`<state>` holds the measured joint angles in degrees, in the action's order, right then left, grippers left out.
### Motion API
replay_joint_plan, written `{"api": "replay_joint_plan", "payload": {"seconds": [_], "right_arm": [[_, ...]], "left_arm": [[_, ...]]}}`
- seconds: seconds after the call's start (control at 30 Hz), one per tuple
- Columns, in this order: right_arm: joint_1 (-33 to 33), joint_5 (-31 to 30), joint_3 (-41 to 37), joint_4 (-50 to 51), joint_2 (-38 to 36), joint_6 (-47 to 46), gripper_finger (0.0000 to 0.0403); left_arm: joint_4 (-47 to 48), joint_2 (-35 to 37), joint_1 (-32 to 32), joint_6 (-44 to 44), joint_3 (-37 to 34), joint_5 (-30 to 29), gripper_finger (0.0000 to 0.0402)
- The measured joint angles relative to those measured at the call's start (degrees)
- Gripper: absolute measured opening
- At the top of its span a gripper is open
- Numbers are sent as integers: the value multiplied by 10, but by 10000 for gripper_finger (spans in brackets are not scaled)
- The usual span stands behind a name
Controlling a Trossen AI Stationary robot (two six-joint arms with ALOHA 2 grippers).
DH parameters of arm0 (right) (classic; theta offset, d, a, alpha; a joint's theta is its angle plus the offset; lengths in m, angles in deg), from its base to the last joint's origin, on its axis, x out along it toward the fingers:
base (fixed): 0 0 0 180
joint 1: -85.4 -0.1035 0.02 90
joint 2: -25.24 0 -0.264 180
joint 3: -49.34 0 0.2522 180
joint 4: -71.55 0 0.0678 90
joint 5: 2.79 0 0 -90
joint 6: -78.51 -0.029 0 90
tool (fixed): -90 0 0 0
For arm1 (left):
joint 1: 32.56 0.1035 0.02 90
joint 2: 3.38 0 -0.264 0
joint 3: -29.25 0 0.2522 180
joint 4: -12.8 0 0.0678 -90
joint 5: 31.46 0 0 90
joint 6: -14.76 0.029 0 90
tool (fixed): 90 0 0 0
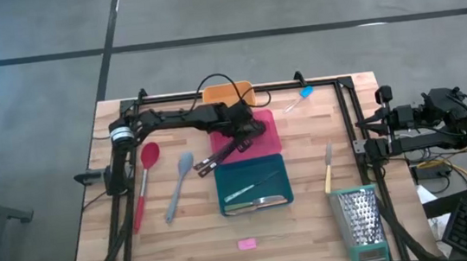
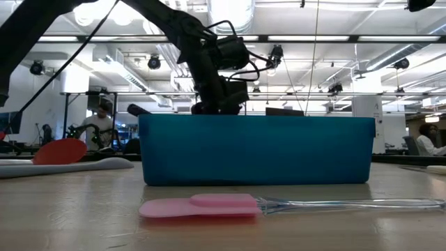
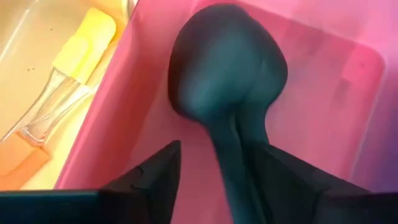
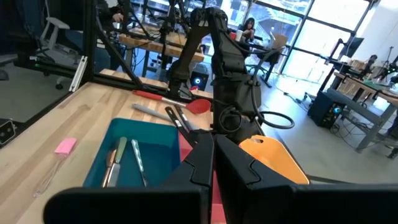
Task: Pick & Place Kitchen Items
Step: Put the black serving spoon into the pink bin, then put the blue spatula into the yellow bin
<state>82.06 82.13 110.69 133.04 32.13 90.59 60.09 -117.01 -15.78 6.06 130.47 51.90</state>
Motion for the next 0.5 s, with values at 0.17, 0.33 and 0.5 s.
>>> {"api": "replay_joint_plan", "payload": {"seconds": [0.17, 0.33, 0.5], "right_arm": [[0, 0, 0, 0, 0, 0, 8], [0, 0, 0, 0, 0, 0, 8], [0, 0, 0, 0, 0, 1, 8]], "left_arm": [[47, 4, 0, 0, 20, 4, 232], [138, 5, -1, -4, 77, 4, 233], [178, 15, -19, -4, 124, -2, 233]]}}
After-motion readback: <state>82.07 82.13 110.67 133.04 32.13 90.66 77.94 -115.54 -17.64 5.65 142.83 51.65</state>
